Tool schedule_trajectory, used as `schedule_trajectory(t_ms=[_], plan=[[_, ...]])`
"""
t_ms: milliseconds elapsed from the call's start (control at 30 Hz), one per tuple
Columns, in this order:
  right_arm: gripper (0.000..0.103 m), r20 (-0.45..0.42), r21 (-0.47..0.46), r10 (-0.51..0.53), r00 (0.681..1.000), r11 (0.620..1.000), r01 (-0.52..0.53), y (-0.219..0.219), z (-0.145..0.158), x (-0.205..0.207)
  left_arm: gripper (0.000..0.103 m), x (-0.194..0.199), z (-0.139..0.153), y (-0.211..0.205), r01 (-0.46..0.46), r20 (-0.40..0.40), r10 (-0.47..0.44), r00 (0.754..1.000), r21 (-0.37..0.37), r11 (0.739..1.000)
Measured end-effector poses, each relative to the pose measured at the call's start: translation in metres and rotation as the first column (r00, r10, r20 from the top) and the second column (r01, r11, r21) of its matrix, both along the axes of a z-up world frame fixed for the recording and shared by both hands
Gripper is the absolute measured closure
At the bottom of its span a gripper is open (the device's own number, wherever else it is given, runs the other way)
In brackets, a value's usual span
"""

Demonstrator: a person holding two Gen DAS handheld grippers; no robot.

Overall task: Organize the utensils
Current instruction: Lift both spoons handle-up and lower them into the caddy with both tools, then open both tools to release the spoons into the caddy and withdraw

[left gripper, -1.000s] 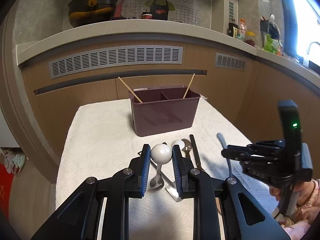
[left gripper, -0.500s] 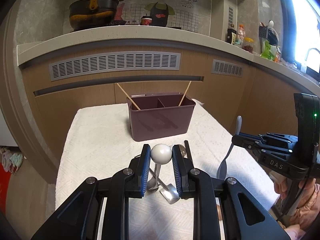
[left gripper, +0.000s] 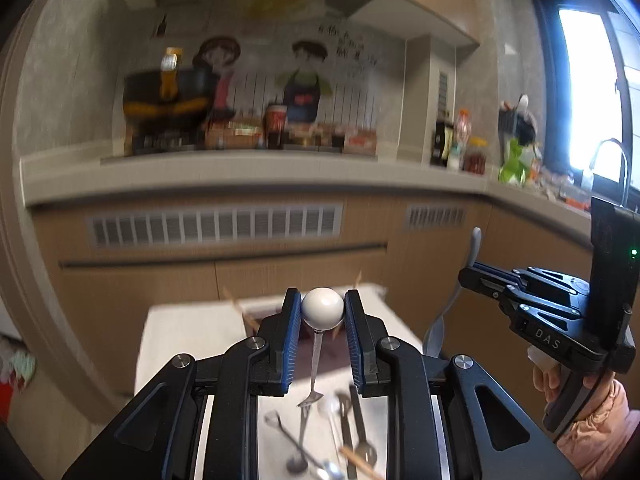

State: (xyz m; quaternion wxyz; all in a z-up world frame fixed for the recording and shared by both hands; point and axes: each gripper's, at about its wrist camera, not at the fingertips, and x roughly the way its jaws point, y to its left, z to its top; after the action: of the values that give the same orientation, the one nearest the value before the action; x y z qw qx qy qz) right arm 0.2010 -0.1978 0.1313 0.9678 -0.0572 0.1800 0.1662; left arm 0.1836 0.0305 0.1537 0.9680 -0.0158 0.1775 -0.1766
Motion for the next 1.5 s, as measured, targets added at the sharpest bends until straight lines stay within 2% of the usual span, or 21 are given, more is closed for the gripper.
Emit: schedule_trajectory(t_ms=[133, 300, 400, 600, 833, 1000, 1100, 1167, 1300, 1433, 1500], plan=[[0.093, 0.097, -0.002, -0.017, 0.995, 1.000, 0.017, 0.006, 0.043, 0.020, 0.080, 0.031, 0.033, -0.007, -0.023, 0.082, 0.022, 0.996, 0.005, 1.000], [0.093, 0.103, -0.007, -0.036, 0.994, 0.999, 0.037, 0.016, 0.047, 0.061, 0.080, 0.079, 0.034, -0.010, -0.013, 0.072, 0.015, 0.997, -0.026, 1.000], [0.093, 0.074, 0.008, -0.034, 0.997, 0.999, 0.033, 0.017, 0.037, 0.086, 0.080, 0.111, 0.019, -0.007, -0.017, 0.029, 0.019, 0.999, -0.060, 0.998], [0.093, -0.030, 0.013, -0.044, 0.999, 0.999, 0.045, 0.023, -0.006, 0.137, 0.080, 0.155, -0.027, -0.004, -0.036, -0.069, 0.030, 0.997, -0.077, 0.996], [0.093, -0.169, 0.031, -0.053, 0.984, 0.998, 0.059, 0.027, -0.070, 0.180, 0.080, 0.197, -0.096, -0.005, -0.064, -0.233, 0.044, 0.971, -0.081, 0.995], [0.092, -0.267, -0.010, -0.030, 0.963, 1.000, 0.028, 0.035, -0.109, 0.193, 0.079, 0.204, -0.130, -0.012, -0.055, -0.314, 0.031, 0.949, -0.069, 0.996], [0.090, -0.311, -0.019, -0.011, 0.950, 1.000, 0.006, 0.037, -0.126, 0.195, 0.078, 0.200, -0.136, -0.012, -0.059, -0.324, 0.031, 0.946, -0.077, 0.995], [0.081, -0.311, -0.032, -0.015, 0.950, 0.999, 0.006, 0.038, -0.132, 0.194, 0.078, 0.196, -0.133, -0.010, -0.069, -0.311, 0.038, 0.950, -0.088, 0.994], [0.078, -0.299, -0.018, -0.021, 0.954, 1.000, 0.016, 0.030, -0.132, 0.181, 0.075, 0.177, -0.124, -0.002, -0.084, -0.279, 0.057, 0.959, -0.087, 0.993], [0.077, -0.281, -0.029, -0.019, 0.959, 1.000, 0.011, 0.020, -0.129, 0.158, 0.065, 0.149, -0.120, 0.006, -0.106, -0.260, 0.085, 0.962, -0.068, 0.992], [0.072, -0.272, -0.052, -0.023, 0.962, 0.999, 0.009, 0.017, -0.128, 0.140, 0.058, 0.135, -0.121, 0.009, -0.121, -0.264, 0.106, 0.959, -0.042, 0.992]])
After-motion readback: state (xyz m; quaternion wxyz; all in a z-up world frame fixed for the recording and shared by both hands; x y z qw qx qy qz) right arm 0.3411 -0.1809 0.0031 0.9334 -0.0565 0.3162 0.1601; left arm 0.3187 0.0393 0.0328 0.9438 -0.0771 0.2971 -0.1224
